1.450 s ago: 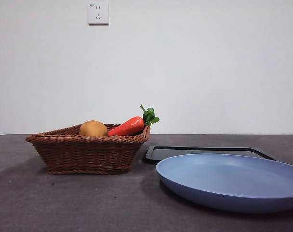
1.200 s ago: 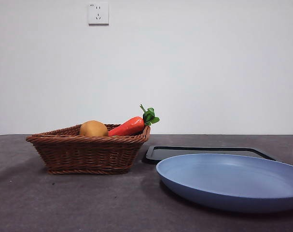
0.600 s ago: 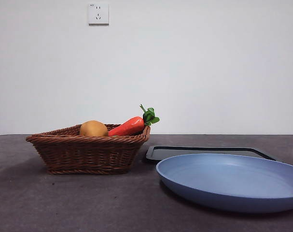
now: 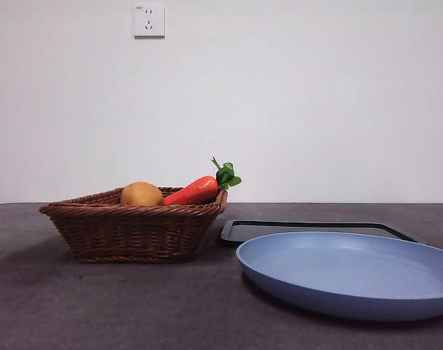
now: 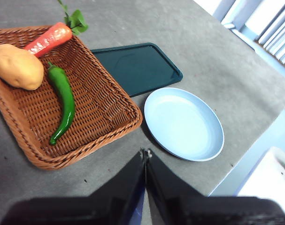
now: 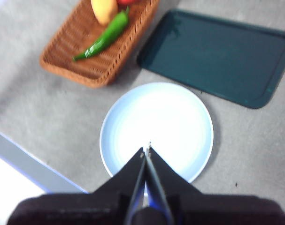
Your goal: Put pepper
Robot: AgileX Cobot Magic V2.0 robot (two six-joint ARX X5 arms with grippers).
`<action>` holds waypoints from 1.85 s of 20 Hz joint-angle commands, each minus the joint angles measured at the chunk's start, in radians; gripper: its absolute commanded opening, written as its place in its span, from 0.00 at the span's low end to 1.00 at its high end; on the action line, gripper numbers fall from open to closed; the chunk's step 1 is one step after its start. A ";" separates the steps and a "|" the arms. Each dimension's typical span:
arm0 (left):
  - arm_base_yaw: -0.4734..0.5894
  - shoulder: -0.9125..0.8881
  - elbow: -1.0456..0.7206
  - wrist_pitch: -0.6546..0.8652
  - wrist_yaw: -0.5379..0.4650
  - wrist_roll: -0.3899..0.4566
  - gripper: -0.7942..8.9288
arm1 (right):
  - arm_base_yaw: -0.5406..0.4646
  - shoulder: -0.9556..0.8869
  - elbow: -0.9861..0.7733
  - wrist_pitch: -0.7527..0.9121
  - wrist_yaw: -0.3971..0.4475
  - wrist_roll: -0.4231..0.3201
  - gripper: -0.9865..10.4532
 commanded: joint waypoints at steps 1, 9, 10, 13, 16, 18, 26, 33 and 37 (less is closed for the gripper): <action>-0.004 0.006 0.014 0.006 0.000 0.030 0.09 | 0.006 0.010 0.019 0.007 0.005 -0.016 0.11; -0.004 0.008 0.014 0.052 0.000 0.003 0.49 | 0.006 0.041 0.019 0.015 0.029 0.045 0.38; -0.004 0.008 0.014 0.052 0.000 0.003 0.49 | 0.006 0.052 0.019 0.015 0.045 0.049 0.38; -0.004 0.008 0.014 0.056 0.001 0.002 0.49 | 0.006 0.120 0.019 0.015 0.083 0.061 0.38; -0.004 0.008 0.014 0.060 0.002 0.002 0.49 | 0.006 0.235 0.019 0.016 0.104 0.060 0.38; -0.004 0.008 0.014 0.060 0.002 0.002 0.49 | 0.008 0.338 0.019 0.027 0.103 0.060 0.38; -0.004 0.008 0.014 0.067 0.002 0.002 0.49 | 0.035 0.726 0.019 0.160 0.106 0.060 0.38; -0.004 0.008 0.014 0.067 0.002 0.002 0.49 | 0.085 0.862 0.019 0.229 0.201 0.043 0.37; -0.004 0.008 0.014 0.067 0.002 0.002 0.49 | 0.086 0.891 0.019 0.243 0.206 0.035 0.33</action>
